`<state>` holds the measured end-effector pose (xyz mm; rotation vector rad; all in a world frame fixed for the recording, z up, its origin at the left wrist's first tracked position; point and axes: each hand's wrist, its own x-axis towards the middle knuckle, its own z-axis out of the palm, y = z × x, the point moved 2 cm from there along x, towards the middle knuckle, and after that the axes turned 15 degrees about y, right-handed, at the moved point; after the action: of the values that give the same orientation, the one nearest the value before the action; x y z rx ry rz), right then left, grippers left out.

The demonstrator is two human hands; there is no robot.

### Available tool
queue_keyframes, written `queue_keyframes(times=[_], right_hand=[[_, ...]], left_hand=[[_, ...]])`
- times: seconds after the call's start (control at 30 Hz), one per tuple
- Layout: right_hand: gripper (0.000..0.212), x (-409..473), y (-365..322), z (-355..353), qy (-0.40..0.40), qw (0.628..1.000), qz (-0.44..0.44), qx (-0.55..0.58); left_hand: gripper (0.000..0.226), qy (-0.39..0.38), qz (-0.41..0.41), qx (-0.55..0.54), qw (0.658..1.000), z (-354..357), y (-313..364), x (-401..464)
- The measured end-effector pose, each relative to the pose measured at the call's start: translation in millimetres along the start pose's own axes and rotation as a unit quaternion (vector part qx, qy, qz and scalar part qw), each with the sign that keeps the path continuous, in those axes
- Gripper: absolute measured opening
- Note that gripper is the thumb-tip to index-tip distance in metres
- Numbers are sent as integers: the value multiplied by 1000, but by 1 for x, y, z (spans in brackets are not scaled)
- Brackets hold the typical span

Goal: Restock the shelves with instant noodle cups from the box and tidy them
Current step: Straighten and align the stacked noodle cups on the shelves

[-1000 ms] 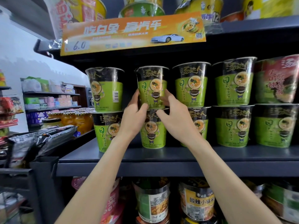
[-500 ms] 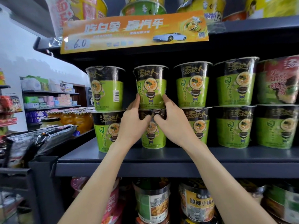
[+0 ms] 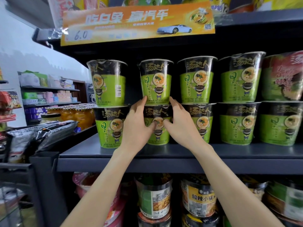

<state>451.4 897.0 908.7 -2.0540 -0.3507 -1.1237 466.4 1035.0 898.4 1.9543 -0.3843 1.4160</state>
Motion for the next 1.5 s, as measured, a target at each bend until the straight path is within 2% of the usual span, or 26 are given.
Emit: queue_keyframes(times=[0.3,0.6,0.67,0.8,0.87,0.9,0.97,1.07,1.13,1.23,1.37,1.5], right_hand=[[72,0,2,-2,16,1000,-8,-13],[73,-5,-3,-7,-9,1000,-15,-5],[71,-11,-3,-9,-1,999,-37,-15],[58,-35,-8,-21,90,987,-122,-55],[48,-43,-16,-19,99,985,-141,8],[45,-45,-21,-13,78,987,-132,45],[44,-43,-29,7,5,990,-82,114],[56,-33,-38,42,-87,985,-26,147],[68,-27,-42,60,-124,985,-14,118],[72,-25,-45,77,-143,985,3,98],[72,-27,-42,83,-90,994,-6,68],[70,-30,-46,83,-70,997,-17,33]], left_hand=[[85,7,25,26,999,1,4,-1],[78,17,4,-5,1000,-4,9,-7],[68,59,21,-10,998,-16,13,-12],[41,243,97,26,965,-60,6,-22],[43,289,62,20,955,-81,-12,-26],[49,276,16,11,961,-88,-25,-25],[73,204,-93,-7,974,-94,-51,-19],[113,84,-207,-15,975,-92,-73,-9],[119,32,-215,-24,976,-87,-79,-4],[107,-2,-178,-23,984,-77,-85,2],[102,-50,-171,-54,982,-70,-95,9],[111,-99,-197,-96,971,-65,-106,17]])
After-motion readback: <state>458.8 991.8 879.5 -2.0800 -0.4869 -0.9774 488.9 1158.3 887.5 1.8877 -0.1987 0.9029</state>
